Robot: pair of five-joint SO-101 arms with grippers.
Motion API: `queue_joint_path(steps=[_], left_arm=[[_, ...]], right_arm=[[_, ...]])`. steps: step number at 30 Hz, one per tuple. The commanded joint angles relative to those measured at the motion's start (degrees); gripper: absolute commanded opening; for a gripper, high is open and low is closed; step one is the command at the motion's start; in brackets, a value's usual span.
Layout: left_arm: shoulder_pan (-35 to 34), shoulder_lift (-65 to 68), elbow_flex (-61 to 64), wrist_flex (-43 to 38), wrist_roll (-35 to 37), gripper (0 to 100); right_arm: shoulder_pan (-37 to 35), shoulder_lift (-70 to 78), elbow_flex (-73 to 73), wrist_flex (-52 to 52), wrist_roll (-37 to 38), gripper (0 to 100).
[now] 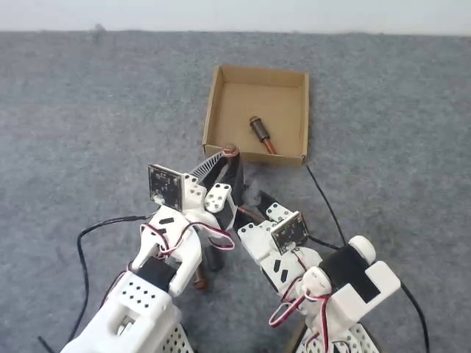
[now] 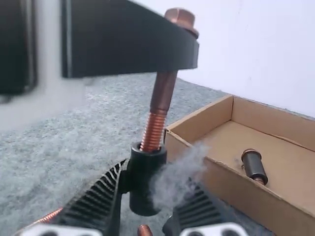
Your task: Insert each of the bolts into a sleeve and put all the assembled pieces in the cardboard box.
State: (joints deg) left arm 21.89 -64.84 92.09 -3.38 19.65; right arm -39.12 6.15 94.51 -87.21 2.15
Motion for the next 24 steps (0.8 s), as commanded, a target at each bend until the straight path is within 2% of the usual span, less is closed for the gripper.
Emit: queue_joint_path(steps=[1, 18, 24], left_arm=[[0.5, -1.1, -0.7, 2.0, -2.1, 1], [0.5, -1.1, -0.2, 2.2, -2.1, 1], [0.5, -1.1, 0.5, 2.1, -2.1, 1]], right_arm=[[1.6, -2.4, 1.3, -0.5, 0.0, 0.6], [1.8, -2.5, 1.1, -0.6, -0.4, 0.6], [5.1, -2.5, -0.9, -0.6, -0.5, 0.6]])
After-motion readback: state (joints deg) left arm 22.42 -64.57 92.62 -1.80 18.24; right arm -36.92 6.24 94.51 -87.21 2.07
